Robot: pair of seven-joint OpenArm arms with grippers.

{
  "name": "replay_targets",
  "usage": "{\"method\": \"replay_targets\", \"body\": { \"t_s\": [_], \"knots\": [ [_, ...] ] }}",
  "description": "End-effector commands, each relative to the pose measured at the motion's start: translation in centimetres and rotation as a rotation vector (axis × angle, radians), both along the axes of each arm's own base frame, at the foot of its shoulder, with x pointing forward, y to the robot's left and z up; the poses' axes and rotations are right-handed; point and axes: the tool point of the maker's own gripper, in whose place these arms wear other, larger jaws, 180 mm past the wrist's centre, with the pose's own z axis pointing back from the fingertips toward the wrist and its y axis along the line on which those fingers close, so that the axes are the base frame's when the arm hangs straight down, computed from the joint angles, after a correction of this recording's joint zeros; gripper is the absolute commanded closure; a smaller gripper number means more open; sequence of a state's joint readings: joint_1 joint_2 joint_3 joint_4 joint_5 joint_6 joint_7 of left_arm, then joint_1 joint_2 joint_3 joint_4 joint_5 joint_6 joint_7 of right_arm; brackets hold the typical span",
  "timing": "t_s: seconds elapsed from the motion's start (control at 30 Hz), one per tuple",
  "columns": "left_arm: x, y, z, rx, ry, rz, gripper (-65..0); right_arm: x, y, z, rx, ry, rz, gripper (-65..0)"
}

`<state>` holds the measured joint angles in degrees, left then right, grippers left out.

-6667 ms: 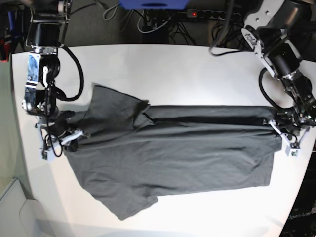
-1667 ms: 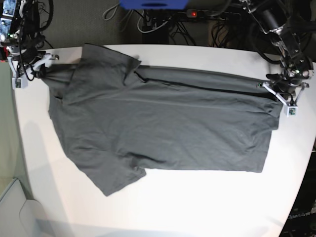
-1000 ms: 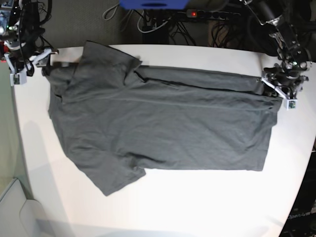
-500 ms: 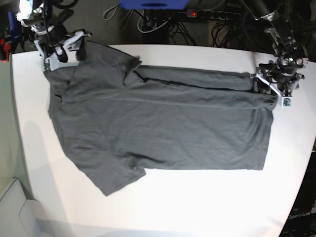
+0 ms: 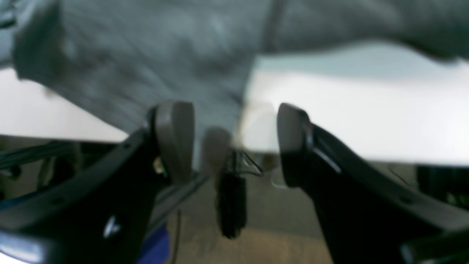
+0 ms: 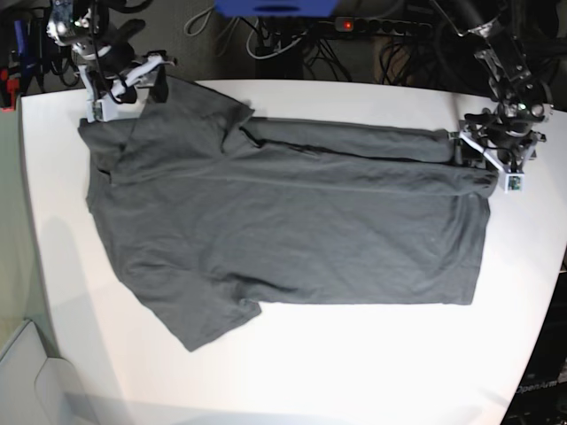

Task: Layout the t-shirt on the table in an organized manner, then fold the t-shirt properly
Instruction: 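Release the right gripper and regrasp the shirt's folded corner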

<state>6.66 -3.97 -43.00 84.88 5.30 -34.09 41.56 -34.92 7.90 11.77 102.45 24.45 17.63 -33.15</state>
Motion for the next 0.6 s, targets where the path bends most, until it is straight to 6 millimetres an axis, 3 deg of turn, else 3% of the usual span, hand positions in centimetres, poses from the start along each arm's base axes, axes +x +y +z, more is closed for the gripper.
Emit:
{"method": "replay_targets", "body": {
  "t_s": [0.0,0.23,0.33,0.43,0.57],
  "knots": [
    [-1.4,0.3,-0.9,0.026,0.083,-0.008,-41.3,-1.2,0.3,-0.6,0.003,0.051,0.021,-36.8],
    [-1.4,0.3,-0.9,0.027,0.084,-0.008,-41.3,-1.7,3.3,-1.0,0.051,0.066,0.085,-36.5],
    [-1.4,0.3,-0.9,0.027,0.084,-0.008,-41.3,-1.7,3.7,-1.1,0.057,0.068,0.091,-35.9],
    [-1.4,0.4,-0.9,0.027,0.084,-0.006,-41.2,-1.6,3.6,-1.2,0.058,0.069,0.090,-28.6],
    [-1.4,0.3,-0.9,0.027,0.084,-0.008,-41.2,-1.1,3.5,-1.3,0.055,0.064,0.091,-11.0]
  ]
}}
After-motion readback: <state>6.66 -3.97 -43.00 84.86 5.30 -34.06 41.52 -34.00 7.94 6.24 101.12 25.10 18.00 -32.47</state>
